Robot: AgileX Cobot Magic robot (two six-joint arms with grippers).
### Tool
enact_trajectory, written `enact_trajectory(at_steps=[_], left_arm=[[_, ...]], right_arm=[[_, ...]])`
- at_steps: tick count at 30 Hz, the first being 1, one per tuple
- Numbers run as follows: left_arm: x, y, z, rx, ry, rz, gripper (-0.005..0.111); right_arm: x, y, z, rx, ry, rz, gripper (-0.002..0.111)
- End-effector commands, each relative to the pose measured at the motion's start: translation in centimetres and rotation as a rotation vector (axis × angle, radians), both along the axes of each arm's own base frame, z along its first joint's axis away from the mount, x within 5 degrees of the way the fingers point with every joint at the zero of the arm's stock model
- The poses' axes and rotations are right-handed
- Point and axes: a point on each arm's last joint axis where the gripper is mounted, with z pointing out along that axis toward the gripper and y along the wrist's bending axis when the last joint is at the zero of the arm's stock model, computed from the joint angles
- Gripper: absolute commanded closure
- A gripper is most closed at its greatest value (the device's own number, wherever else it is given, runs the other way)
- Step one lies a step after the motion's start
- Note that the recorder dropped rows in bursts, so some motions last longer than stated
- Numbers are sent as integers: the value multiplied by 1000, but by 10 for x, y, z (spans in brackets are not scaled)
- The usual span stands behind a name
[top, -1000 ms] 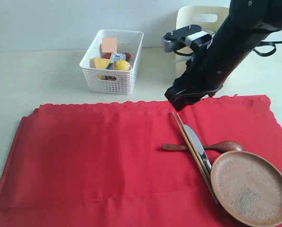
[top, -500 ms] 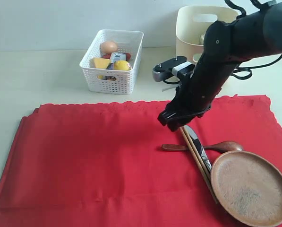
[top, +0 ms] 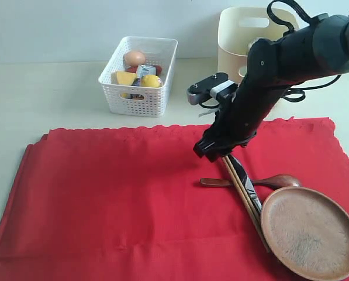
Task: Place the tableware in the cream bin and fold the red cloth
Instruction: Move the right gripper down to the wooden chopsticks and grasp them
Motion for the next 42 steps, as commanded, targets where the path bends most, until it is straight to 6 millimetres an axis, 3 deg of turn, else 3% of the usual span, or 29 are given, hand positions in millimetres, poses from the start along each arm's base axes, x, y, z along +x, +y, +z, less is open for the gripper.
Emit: enact_trajectory(at_steps=[1, 6, 13, 19, 33, 35, 42], left_arm=[[0, 0, -1, -3, -2, -8, 106], [0, 0, -1, 0, -2, -8, 106], [0, 0, -1, 0, -2, -8, 106], [0, 0, -1, -2, -2, -8, 106], [0, 0, -1, 1, -2, -8, 106], [0, 0, -1, -2, -2, -8, 106], [0, 0, -1, -2, -2, -8, 106]], right_arm=[[1, 1, -10, -14, 7, 10, 60], [1, 1, -11, -14, 7, 9, 64], [1, 1, -10, -13, 3, 9, 92], [2, 1, -10, -12, 0, 8, 101], [2, 1, -10, -8, -8, 4, 100], [3, 1, -10, -3, -10, -19, 96], [4, 1, -10, 5, -15, -47, 66]])
